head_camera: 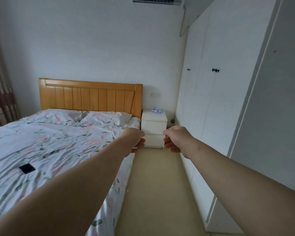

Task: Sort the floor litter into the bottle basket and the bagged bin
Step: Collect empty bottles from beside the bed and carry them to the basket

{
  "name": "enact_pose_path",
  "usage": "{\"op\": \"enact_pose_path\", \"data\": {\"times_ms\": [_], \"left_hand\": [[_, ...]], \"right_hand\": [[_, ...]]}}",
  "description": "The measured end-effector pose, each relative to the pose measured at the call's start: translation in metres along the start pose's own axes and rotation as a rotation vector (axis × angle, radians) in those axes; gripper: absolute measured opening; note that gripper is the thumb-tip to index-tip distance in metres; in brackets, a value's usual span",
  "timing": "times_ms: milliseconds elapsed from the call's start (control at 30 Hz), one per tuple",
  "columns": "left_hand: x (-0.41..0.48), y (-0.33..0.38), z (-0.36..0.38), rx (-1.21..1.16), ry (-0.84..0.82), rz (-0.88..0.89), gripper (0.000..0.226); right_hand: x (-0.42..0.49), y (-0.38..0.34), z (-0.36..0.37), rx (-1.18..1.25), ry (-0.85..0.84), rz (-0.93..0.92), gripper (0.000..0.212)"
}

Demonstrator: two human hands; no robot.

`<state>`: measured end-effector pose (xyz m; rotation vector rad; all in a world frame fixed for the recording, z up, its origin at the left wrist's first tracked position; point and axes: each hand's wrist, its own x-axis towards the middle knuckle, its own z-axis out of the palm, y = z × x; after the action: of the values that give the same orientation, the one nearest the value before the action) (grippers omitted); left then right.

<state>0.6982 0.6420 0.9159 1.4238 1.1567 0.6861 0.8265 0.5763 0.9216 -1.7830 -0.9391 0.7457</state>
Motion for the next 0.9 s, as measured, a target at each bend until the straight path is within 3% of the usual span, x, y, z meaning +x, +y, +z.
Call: {"op": "enact_pose_path", "data": {"times_ms": [467, 600, 900], "left_hand": [[0.321, 0.061, 0.000, 0.070, 0.006, -0.074, 0.016], [0.400, 0.061, 0.025, 0.095, -0.021, -0.124, 0.024], [0.597, 0.094, 0.110, 0.067, -0.012, -0.173, 0.017]], "right_hand": [[0.294, -0.039, 0.005, 0.042, 0.000, 0.058, 0.008], [0.370, -0.025, 0.001, 0.071, 0.004, 0.109, 0.011], [0.590, 0.019, -0.040, 0.071, 0.014, 0.206, 0.011]]}}
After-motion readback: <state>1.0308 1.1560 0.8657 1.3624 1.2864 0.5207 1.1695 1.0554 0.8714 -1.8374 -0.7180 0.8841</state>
